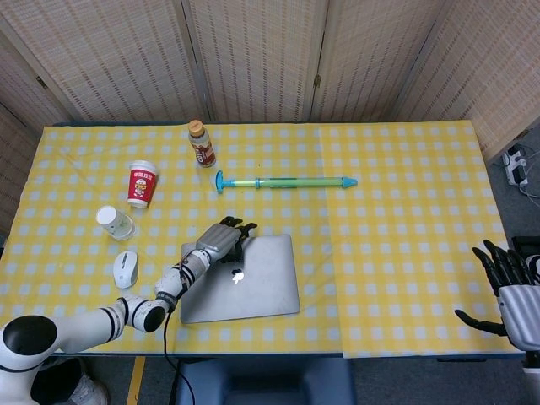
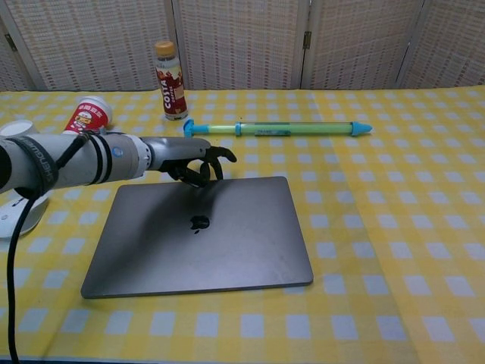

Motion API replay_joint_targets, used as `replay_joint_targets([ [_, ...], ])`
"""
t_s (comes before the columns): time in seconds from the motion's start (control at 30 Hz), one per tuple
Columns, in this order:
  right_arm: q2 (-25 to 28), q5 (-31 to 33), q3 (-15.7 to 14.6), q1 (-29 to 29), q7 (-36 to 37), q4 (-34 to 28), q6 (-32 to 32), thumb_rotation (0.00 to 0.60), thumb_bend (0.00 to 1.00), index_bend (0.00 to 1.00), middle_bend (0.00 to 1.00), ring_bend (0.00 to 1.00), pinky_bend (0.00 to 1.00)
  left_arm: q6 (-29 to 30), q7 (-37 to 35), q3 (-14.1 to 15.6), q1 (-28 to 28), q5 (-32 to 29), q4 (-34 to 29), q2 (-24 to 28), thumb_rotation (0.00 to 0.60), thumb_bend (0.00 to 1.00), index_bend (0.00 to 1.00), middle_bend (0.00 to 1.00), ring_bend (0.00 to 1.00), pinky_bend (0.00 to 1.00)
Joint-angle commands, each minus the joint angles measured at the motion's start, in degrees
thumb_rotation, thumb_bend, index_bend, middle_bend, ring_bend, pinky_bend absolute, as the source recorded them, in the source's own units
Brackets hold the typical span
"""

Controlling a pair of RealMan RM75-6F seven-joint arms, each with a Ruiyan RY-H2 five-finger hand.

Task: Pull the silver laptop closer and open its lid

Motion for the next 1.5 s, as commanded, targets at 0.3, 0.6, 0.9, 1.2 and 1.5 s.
replay_joint_targets([
  [0.3, -0.3, 0.4, 0.2, 0.1, 0.5, 0.7, -0.2, 0.496, 0.16, 0.00, 0.00, 0.01, 0.00, 2.0, -2.2, 0.3, 1.0, 6.2, -5.8, 1.6, 0.360, 0.96, 0.08, 0.28, 0.11, 0.00],
  [0.6, -0.3, -0.1, 0.5, 0.4, 1.2, 1.0, -0.2, 0.497, 0.16, 0.00, 0.00, 0.02, 0.00, 9.6, -2.7, 0.3, 4.2, 10.8, -9.3, 5.2, 0.406, 0.77, 0.01, 0.24, 0.07, 0.00],
  [0.9, -0.2, -0.9, 1.0, 1.5, 1.5, 1.0, -0.5, 0.499, 0.16, 0.00, 0.00, 0.02, 0.00, 21.9, -2.0, 2.3, 10.4, 18.9, -16.0, 13.0, 0.470, 0.45, 0.00, 0.19, 0.06, 0.00],
  [1.2, 0.7, -1.6, 1.4, 3.2, 2.3, 0.4, -2.1, 0.499, 0.16, 0.00, 0.00, 0.02, 0.00, 36.5, -3.0, 7.9, 19.9, 29.3, -21.7, 20.8, 0.473, 0.31, 0.00, 0.14, 0.04, 0.00],
  [1.5, 1.4, -2.7, 1.3, 5.0, 2.6, -0.8, -3.9, 0.500, 0.16, 0.00, 0.00, 0.02, 0.00, 43.8, -4.7, 14.6, 25.2, 41.4, -19.6, 21.2, 0.501, 0.31, 0.00, 0.13, 0.05, 0.00],
])
